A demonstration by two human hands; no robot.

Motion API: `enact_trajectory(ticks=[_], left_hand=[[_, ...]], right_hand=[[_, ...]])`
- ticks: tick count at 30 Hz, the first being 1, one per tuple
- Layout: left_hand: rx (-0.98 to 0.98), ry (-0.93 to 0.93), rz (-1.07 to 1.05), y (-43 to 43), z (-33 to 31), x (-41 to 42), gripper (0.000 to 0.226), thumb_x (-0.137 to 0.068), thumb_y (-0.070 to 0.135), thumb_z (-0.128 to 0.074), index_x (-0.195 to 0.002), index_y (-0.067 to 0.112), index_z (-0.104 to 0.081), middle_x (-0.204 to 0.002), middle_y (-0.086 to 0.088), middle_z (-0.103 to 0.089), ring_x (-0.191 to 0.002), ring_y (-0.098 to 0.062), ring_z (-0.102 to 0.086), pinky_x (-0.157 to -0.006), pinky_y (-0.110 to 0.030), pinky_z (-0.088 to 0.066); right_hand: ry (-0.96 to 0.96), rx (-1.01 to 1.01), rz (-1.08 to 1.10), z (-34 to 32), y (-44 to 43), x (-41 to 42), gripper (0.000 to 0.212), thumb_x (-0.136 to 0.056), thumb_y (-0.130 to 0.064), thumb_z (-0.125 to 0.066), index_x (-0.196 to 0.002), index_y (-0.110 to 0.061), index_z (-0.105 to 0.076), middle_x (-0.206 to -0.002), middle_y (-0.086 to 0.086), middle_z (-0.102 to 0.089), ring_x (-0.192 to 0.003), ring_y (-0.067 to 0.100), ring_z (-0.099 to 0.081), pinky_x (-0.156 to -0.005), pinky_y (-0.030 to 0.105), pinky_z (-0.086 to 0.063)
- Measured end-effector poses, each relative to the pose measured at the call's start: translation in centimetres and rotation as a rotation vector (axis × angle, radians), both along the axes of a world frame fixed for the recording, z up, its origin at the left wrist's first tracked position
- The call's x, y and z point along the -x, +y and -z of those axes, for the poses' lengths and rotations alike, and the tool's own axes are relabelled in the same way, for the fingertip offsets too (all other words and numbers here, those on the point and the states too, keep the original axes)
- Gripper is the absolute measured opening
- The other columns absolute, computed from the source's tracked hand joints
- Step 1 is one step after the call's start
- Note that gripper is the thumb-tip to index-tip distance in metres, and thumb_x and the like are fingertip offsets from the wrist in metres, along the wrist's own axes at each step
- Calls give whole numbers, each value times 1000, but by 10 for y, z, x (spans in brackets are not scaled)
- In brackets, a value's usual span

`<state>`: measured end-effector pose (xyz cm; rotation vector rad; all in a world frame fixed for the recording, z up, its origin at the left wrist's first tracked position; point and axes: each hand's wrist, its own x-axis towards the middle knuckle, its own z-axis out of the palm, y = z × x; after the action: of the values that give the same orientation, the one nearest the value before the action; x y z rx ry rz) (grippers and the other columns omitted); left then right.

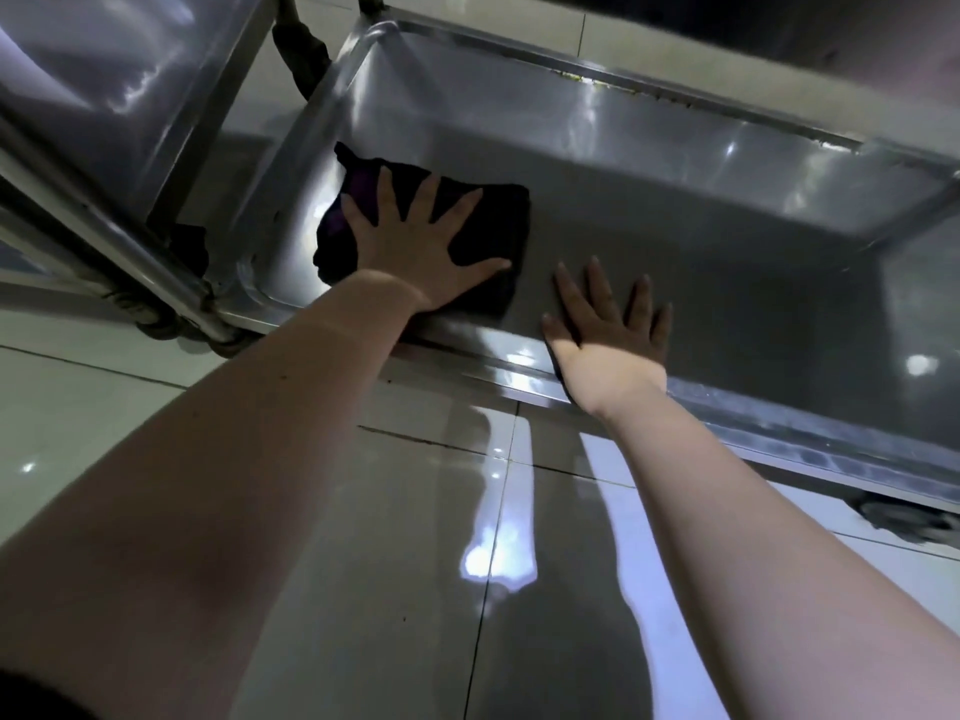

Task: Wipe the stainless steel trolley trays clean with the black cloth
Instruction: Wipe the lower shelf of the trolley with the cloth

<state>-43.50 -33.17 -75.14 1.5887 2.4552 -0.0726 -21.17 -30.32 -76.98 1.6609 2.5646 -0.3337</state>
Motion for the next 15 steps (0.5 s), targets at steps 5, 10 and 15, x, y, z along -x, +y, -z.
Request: enact_trajectory(ticks=[5, 10, 15], left_hand=[[2, 22, 28, -50, 7, 7, 90, -64, 97, -3, -144, 59, 12, -164, 9, 8, -148, -40, 11, -111, -70, 2], [-49, 40, -38, -83, 9, 18, 91, -60, 99, 0, -143, 62, 7, -164, 12, 4, -149, -37, 7, -110, -70, -1], [-75, 7, -45, -84, 7, 12, 88, -62, 96, -5, -143, 63, 4, -164, 13, 8, -148, -38, 11, -109, -73, 2]], right_hand=[[-2, 4, -16, -2, -2, -4, 57, -96, -64, -22, -148, -59, -1, -162, -22, 7, -149, 33, 17, -117, 53, 13], [3, 33, 36, -10, -6, 17, 57, -95, -65, -25, -147, -59, -3, -161, -24, 7, -147, 32, 21, -110, 62, 18], [71, -41, -122, -21, 12, 84, 55, -101, -56, -26, -153, -44, -13, -164, -13, -3, -147, 38, 16, -113, 66, 10]])
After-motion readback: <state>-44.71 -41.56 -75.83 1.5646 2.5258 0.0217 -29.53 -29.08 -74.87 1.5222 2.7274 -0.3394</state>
